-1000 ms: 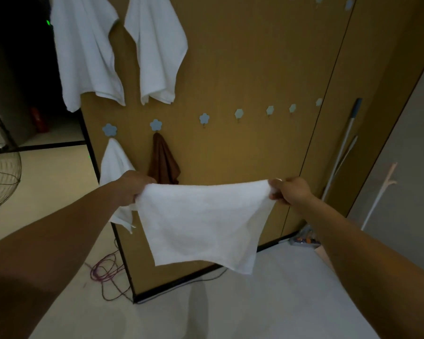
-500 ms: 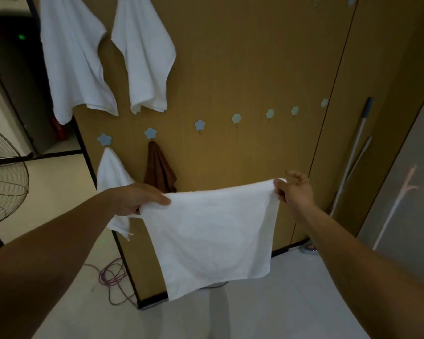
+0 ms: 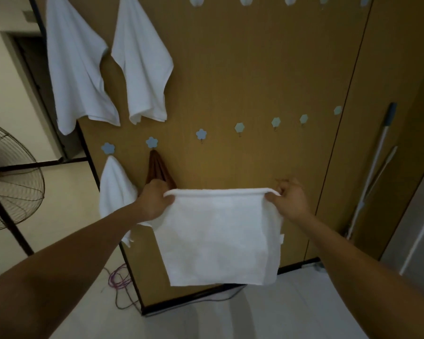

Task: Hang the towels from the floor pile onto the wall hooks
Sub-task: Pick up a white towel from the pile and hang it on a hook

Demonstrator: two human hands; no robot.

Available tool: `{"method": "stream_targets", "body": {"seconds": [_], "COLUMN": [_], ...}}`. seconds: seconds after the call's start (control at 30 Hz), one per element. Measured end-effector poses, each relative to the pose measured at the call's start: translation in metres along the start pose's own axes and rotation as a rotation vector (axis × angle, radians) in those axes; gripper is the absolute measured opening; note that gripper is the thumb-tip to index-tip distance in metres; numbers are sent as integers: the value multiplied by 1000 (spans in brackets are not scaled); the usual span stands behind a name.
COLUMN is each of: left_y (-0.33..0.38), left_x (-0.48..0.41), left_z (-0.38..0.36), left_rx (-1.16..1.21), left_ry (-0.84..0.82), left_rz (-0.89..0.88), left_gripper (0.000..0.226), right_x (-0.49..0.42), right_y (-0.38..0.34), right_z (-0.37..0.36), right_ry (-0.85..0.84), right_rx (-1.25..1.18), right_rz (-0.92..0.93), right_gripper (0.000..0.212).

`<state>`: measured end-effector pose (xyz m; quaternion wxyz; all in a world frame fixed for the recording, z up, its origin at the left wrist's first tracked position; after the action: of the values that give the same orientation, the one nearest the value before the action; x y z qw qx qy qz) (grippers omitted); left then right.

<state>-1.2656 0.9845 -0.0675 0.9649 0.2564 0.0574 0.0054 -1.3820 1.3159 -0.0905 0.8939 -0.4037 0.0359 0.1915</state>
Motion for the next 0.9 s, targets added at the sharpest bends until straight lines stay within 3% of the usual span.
{"method": "stream_targets", "body": {"seconds": [0.1, 0.2, 0.27, 0.37, 0.47, 0.53, 0.6, 0.67, 0.73, 0.8, 0.9], "left_y": [17, 32, 40, 47, 46, 40, 35, 33, 35, 38, 39], "left_x": [-5, -14, -25, -39, -60, -79, -97, -115, -132, -151, -175], "left_z": [-6, -9, -5, 3, 13, 21, 28, 36, 49, 68, 96], "left_rx": [155, 390, 493, 550, 603, 638, 633, 520, 300, 151, 190], "left_ry": [235, 370, 421, 462, 487, 450, 294, 115, 25, 16, 90], "left_rz": [20, 162, 166, 115, 85, 71, 24, -51, -109, -112, -108], "left_gripper": [5, 8, 16, 21, 29, 29, 20, 37, 50, 35, 21], "right_x": [-9, -22, -33, -49, -70, -86, -101, -122, -146, -168, -198], "right_y": [-9, -29, -42, -52, -59, -65, -72, -81, -97, -116, -139], "right_z": [-3, -5, -7, -11, -12, -15, -18, -16, -9, -3, -2], "right_ry": [-7, 49, 35, -140, -377, -430, -412, -351, -278, -206, -117], "right_rx": [-340, -505, -582, -620, -335, -204, -297, -356, -284, -191, -143], "right_rz": [28, 42, 55, 130, 226, 256, 250, 274, 330, 385, 430], "right_gripper": [30, 19, 17, 2, 42, 49, 29, 20, 29, 40, 39]}}
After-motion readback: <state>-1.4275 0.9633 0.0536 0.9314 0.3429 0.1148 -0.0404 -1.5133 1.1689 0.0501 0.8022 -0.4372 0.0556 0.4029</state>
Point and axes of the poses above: each hand's wrist, its own x-axis away from the middle knuckle, its own z-axis out of the back of the hand, y = z × x, the point moved 1 cm from there along -x, towards the middle knuckle, and after that the axes turned 13 degrees about -y, right-handed, at the moved point
